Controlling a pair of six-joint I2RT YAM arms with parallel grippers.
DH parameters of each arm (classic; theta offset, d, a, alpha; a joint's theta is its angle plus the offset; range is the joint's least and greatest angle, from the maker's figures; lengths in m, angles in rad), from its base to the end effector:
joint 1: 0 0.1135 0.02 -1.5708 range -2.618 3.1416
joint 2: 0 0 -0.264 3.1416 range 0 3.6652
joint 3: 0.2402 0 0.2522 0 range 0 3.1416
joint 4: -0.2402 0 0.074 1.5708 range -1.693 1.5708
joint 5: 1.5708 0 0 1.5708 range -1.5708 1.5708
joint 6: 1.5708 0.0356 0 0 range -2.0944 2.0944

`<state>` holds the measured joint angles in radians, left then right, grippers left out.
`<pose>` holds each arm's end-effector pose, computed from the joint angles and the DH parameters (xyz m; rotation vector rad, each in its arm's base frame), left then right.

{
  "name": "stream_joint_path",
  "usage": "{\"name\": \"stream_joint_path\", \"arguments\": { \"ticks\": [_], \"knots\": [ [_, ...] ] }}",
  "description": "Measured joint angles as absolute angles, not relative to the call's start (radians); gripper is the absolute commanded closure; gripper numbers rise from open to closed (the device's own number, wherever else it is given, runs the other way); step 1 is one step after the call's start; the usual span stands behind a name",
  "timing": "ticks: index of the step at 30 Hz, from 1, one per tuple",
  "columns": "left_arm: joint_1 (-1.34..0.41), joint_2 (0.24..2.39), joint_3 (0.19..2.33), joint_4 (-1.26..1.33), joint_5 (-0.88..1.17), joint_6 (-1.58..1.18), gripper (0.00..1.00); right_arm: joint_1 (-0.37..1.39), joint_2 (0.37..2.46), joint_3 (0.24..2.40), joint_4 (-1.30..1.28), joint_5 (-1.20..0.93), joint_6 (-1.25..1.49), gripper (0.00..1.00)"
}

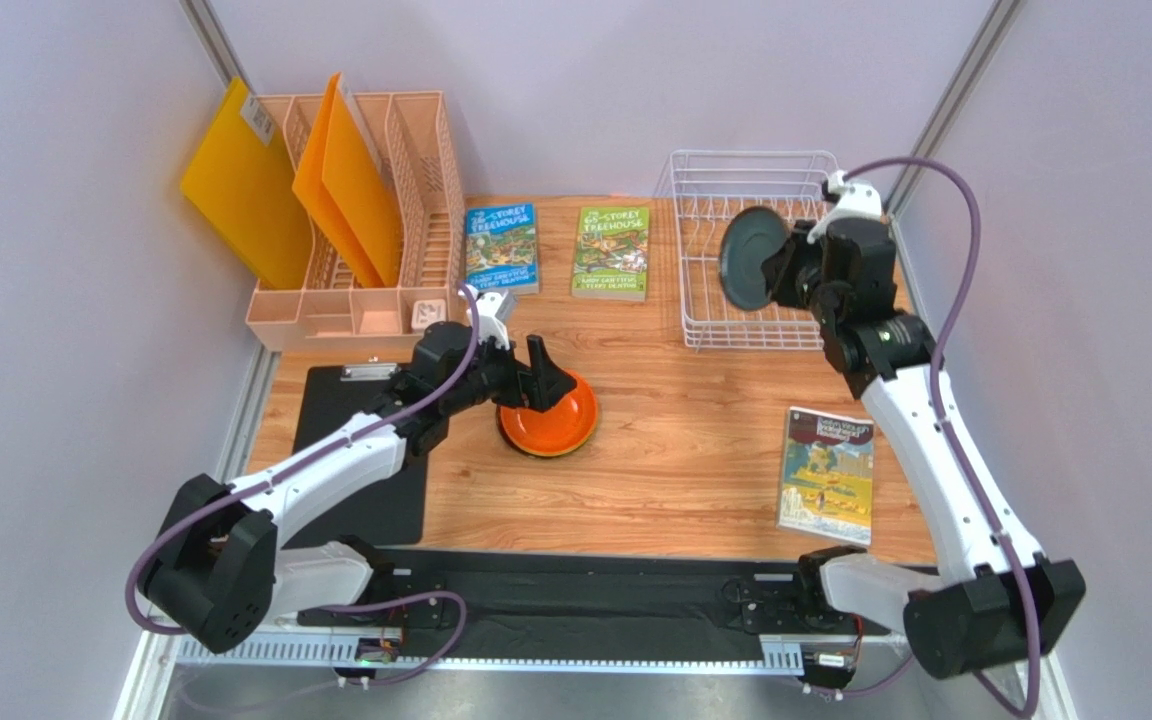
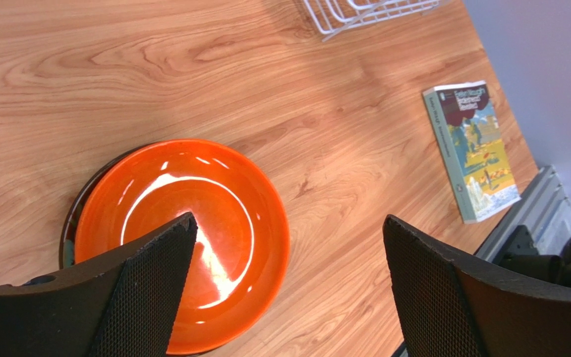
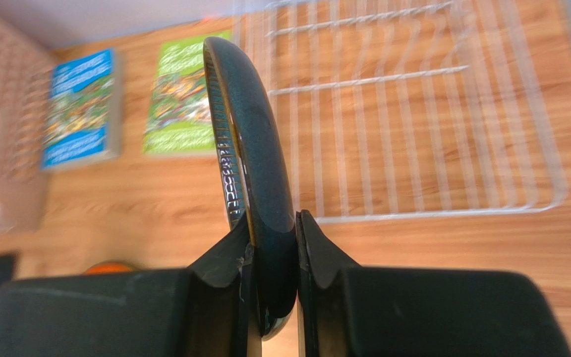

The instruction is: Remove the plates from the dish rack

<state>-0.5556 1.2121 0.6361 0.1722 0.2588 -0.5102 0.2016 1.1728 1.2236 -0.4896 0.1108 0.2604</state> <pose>0.2204 -0.1476 0.2350 0.2257 2.0736 -0.9300 0.2539 0.0479 0.3828 0.1299 2.0073 0.1839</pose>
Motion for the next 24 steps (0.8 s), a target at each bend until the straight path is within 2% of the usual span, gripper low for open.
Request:
{"name": "stream_joint_path", "arguments": {
  "ticks": [9, 17, 24],
  "knots": [
    [-0.556, 1.183, 0.535, 0.360, 0.307, -0.627, 0.01, 0.265, 1.024, 0.913, -0.442, -0.293, 0.484, 1.00],
    [-0.575, 1.235, 0.513, 0.548, 0.362, -0.726, 0.01, 0.390, 0.989, 0.748, -0.293, -0.429, 0.649, 1.00],
    [-0.590, 1.282, 0.513, 0.619, 0.385, -0.767, 0.06, 0.453, 1.030, 0.733, -0.146, -0.480, 0.730, 1.00]
  ]
}}
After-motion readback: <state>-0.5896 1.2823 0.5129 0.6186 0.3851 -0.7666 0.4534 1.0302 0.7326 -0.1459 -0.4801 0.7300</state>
